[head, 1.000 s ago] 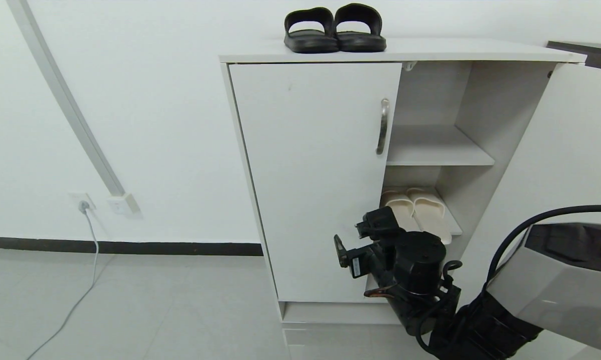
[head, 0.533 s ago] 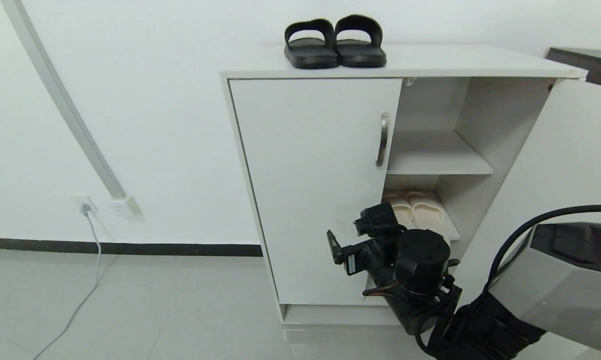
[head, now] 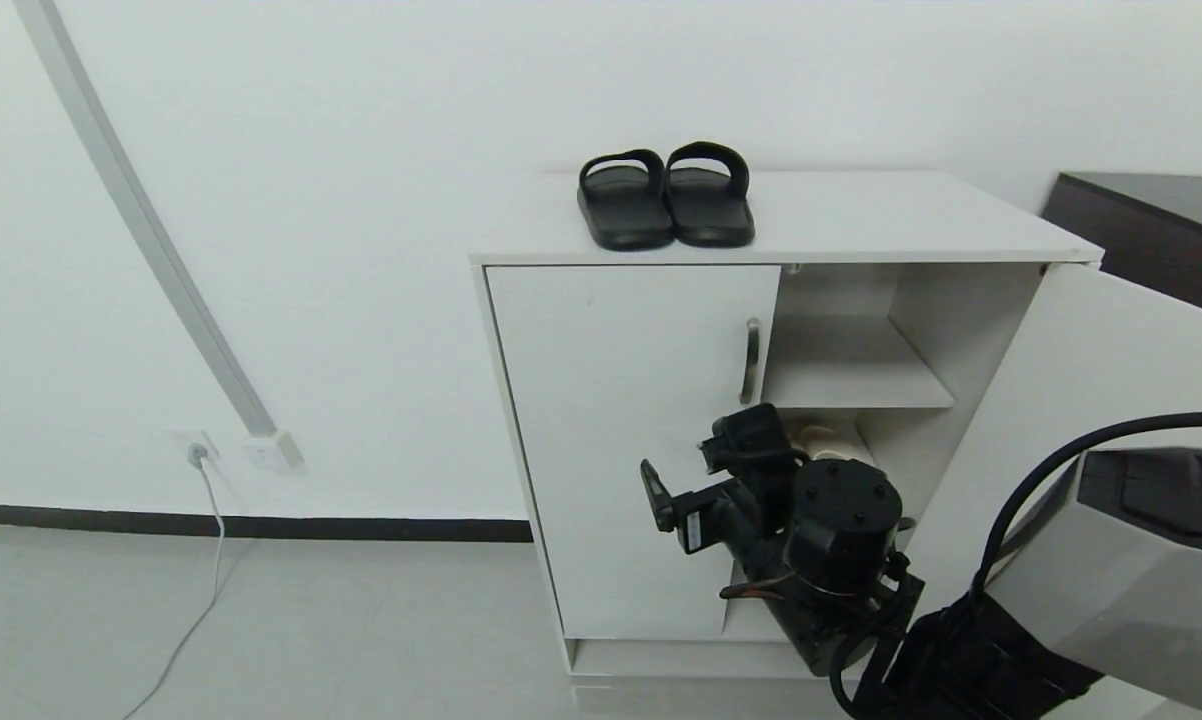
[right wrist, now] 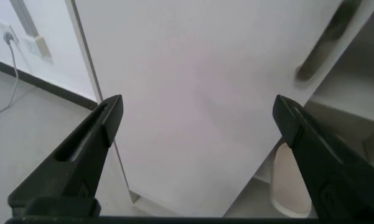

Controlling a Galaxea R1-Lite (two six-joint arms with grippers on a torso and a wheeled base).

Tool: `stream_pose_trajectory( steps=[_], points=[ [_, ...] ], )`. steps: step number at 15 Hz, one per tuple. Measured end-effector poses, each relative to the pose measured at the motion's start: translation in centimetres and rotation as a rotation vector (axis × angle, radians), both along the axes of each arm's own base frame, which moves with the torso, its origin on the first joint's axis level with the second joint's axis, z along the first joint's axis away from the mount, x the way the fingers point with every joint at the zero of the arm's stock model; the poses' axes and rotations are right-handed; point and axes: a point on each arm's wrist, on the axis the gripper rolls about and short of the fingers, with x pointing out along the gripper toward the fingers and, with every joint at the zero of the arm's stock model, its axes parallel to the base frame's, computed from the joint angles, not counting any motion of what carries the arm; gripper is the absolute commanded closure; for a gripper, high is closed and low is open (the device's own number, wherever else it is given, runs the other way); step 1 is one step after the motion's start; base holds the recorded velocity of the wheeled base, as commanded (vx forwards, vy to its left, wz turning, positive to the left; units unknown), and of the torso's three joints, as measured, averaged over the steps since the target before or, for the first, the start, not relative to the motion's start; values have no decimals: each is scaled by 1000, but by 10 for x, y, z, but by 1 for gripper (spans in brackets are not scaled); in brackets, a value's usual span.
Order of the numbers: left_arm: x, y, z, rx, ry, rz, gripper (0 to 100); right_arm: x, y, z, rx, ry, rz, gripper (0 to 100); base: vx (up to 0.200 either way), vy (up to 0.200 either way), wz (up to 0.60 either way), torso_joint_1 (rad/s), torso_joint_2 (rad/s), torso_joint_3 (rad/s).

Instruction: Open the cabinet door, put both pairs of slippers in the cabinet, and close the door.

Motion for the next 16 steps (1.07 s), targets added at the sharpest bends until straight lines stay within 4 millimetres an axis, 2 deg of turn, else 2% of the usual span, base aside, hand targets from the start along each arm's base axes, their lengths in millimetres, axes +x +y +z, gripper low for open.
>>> stream_pose_trajectory(
  steps=[8, 16],
  points=[
    [0, 0, 0, 0, 0, 0, 100, -2, -3, -3, -3, 5, -1, 0, 0, 0, 0, 181, -494, -316],
    [0, 0, 0, 0, 0, 0, 100, -3, -3, -4, -7, 8, 0, 0, 0, 0, 0, 230, -549, -319]
  ],
)
